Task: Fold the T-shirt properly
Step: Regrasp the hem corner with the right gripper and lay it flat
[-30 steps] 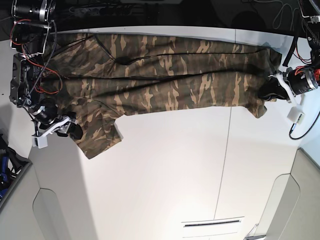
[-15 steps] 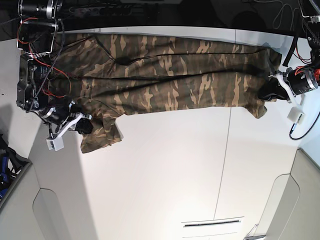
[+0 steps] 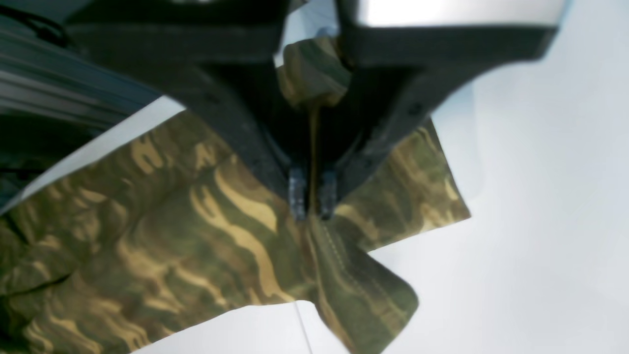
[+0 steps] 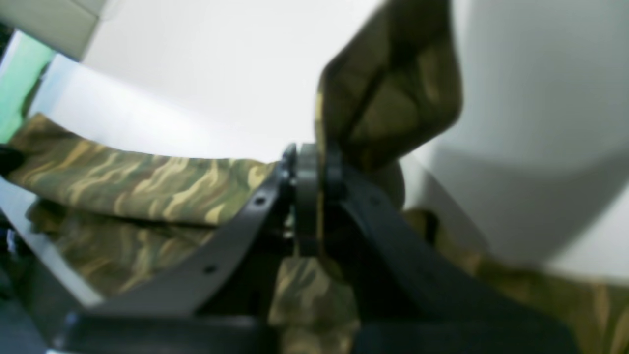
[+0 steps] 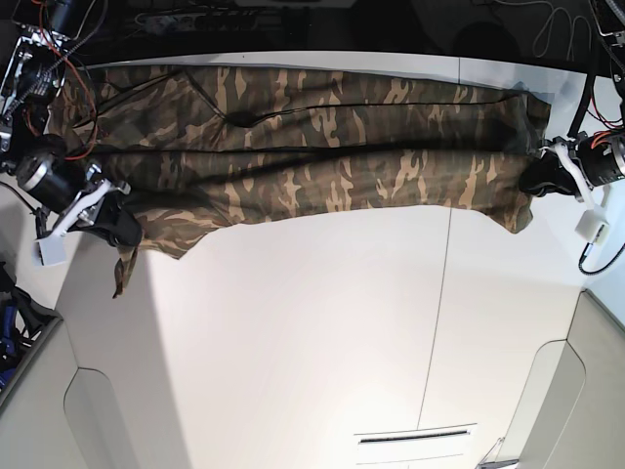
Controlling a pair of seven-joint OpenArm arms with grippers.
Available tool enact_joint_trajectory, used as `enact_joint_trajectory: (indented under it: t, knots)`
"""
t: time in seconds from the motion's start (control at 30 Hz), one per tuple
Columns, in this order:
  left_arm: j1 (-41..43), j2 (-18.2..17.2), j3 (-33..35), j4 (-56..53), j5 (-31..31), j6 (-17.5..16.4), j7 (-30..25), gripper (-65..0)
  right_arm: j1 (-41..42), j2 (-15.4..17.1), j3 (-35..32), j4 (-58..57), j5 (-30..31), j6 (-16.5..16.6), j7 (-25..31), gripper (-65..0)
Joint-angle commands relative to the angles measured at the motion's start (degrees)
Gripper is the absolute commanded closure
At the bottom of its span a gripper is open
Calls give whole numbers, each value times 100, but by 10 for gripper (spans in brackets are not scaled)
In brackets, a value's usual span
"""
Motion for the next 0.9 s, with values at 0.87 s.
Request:
enact_joint_trajectory:
  t: [0.87]
  knots:
    - [476,-125,-68,90,11,-49,63,-40,-1950,48,1172,354,1043,205,-216,0]
